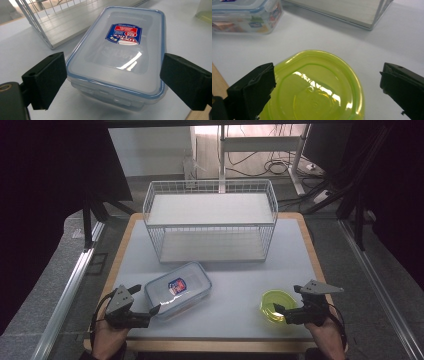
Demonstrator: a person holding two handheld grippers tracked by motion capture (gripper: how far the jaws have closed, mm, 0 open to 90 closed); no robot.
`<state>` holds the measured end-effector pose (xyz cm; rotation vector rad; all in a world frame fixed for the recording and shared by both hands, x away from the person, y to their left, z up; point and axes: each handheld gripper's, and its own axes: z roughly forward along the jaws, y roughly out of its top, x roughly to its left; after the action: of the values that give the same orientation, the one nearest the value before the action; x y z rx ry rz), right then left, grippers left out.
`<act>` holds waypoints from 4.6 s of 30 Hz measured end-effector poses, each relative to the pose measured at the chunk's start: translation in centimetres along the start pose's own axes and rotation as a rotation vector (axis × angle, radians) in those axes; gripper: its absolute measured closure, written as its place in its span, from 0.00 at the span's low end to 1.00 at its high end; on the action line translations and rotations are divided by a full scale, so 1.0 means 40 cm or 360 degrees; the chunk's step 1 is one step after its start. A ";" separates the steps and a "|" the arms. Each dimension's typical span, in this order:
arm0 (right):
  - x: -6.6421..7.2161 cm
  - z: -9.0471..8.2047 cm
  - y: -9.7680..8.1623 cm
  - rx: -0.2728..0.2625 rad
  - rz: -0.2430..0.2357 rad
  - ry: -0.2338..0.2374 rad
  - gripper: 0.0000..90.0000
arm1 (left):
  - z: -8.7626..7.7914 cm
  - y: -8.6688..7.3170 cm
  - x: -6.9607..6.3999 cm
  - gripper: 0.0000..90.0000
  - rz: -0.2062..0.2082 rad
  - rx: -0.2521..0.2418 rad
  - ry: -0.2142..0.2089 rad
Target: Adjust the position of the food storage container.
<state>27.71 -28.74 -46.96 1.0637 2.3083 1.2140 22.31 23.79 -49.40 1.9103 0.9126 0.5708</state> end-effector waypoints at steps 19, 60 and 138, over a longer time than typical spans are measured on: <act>0.016 -0.003 0.007 0.0042 0.0049 0.0017 0.02 | 0.000 -0.004 -0.004 0.07 0.0011 -0.0044 -0.0071; 0.143 0.028 0.026 0.0181 -0.0081 0.0319 1.00 | -0.001 -0.005 -0.002 0.09 -0.0025 -0.0014 -0.0069; 0.056 0.079 0.053 0.0098 -0.0001 0.0086 1.00 | 0.037 -0.052 0.066 1.00 -0.0365 0.0412 0.0122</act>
<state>29.01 -24.54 -46.98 1.0635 2.4011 1.1931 24.21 25.70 -51.88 1.9843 1.2878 0.4060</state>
